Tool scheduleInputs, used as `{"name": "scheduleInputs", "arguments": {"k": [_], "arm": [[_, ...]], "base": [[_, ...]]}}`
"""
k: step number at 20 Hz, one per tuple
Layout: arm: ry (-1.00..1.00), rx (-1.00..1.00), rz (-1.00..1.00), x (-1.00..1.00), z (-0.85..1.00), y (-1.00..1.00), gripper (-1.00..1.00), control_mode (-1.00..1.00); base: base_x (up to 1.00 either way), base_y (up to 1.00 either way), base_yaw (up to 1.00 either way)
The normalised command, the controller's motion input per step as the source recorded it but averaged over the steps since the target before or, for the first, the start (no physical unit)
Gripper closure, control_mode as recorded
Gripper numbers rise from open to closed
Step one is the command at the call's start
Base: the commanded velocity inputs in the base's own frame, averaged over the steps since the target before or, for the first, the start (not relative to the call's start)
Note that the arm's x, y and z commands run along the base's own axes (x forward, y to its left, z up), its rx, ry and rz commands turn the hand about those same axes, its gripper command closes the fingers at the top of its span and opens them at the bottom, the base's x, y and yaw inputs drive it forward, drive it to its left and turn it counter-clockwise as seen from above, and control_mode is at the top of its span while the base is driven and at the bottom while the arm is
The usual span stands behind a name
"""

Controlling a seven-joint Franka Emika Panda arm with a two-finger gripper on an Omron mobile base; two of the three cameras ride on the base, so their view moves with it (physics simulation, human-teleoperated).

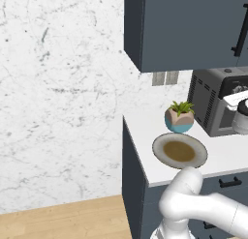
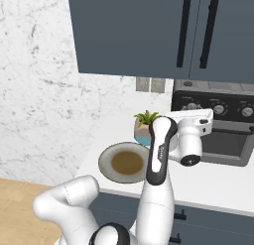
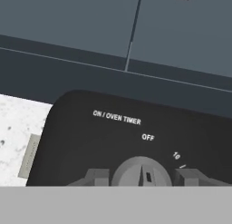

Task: Pick up the kebab skewer and baguette bread, and place them inside the toaster oven. Close the toaster oven door and start by setting the timer.

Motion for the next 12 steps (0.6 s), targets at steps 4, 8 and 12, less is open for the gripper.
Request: {"name": "scheduleInputs", "arguments": {"k": [4, 8, 12], "arm": [[0.02, 0.05, -0.07, 0.01, 0.10, 0.36, 1.00, -1.00], [0.00, 0.03, -0.08, 0.00, 0.10, 0.49, 1.00, -1.00], [0.00, 0.00, -0.07, 0.00, 0.07, 0.55, 1.00, -1.00]], "base": [[0.00, 0.00, 0.00], [0.00, 0.00, 0.00], [0.00, 0.00, 0.00]]}}
